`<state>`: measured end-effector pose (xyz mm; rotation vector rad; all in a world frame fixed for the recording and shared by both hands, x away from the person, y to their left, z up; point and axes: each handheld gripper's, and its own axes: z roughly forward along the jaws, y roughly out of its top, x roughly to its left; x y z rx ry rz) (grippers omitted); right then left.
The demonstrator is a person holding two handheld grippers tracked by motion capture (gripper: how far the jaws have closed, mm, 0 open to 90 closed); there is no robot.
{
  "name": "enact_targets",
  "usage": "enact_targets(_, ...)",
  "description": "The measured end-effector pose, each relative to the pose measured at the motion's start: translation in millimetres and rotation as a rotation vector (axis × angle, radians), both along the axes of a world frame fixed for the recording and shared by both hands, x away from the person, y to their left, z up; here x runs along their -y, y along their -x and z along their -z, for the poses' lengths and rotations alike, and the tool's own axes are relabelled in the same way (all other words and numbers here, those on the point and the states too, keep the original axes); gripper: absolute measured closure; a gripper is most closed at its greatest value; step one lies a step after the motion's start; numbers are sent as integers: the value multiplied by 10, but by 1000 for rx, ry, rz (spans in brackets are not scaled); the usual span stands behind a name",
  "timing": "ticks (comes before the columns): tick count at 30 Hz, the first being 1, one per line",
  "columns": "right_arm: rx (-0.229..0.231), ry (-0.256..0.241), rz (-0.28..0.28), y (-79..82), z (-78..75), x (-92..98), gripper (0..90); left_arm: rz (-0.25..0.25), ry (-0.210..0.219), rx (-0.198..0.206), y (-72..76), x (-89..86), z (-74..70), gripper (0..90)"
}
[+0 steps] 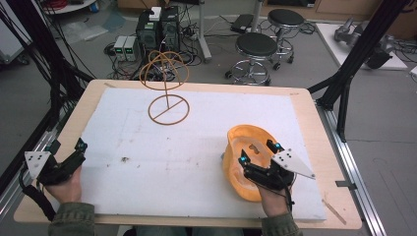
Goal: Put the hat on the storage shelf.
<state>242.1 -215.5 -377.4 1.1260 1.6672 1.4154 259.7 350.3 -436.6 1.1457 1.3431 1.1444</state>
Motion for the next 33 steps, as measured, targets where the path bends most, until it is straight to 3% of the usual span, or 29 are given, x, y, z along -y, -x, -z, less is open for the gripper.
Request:
enact_targets(21,-46,29,-35,-36,47,-273,108,-7,11,2,8,-27,-1,237)
enact_targets(33,-139,73,-71,-115,150,-394,108,-7,12,-1,6,-25,-2,238)
